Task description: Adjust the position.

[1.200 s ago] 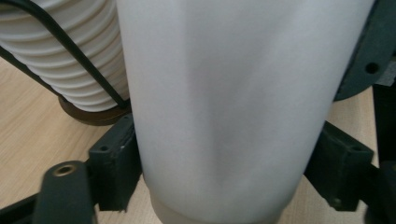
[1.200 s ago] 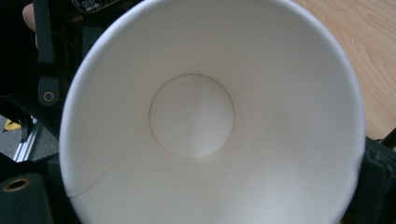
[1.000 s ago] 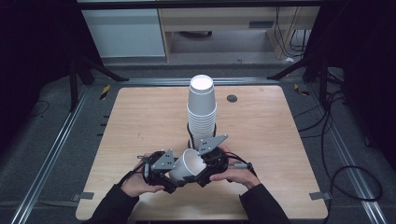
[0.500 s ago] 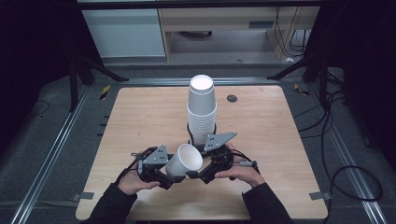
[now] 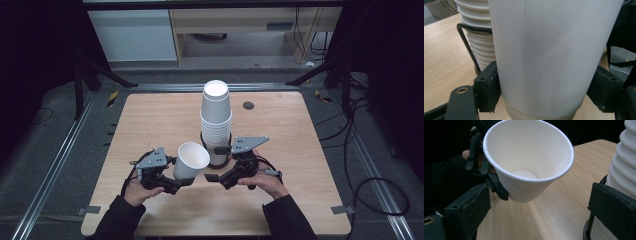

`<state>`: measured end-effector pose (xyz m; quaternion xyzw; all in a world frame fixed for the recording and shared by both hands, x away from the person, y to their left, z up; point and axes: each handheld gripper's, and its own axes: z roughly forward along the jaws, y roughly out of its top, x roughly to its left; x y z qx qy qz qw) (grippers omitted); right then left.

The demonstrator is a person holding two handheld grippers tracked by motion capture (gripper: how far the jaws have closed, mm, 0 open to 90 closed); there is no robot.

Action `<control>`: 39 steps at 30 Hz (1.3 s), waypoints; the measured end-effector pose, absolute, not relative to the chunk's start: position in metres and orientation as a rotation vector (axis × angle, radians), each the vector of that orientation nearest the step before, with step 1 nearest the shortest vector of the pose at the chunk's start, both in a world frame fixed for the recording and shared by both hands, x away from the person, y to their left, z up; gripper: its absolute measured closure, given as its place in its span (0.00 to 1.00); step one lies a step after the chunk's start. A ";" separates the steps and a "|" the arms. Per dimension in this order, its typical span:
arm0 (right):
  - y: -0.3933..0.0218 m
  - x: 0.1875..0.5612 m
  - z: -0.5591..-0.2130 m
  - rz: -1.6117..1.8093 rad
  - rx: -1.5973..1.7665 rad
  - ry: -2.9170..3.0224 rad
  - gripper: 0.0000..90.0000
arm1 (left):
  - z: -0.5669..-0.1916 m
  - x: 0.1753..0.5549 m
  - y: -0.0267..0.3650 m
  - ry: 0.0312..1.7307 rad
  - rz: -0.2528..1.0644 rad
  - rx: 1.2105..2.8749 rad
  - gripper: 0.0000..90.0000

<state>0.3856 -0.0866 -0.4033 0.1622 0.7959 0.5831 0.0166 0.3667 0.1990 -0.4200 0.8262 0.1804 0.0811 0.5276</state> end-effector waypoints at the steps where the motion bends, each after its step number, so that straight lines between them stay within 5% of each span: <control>1: -0.087 0.386 -0.403 1.813 0.504 2.474 0.05 | -0.420 0.366 0.198 0.429 0.193 1.972 0.25; 39: -0.063 0.376 -0.413 1.898 0.437 2.519 0.13 | -0.425 0.350 0.165 0.344 0.181 2.004 0.24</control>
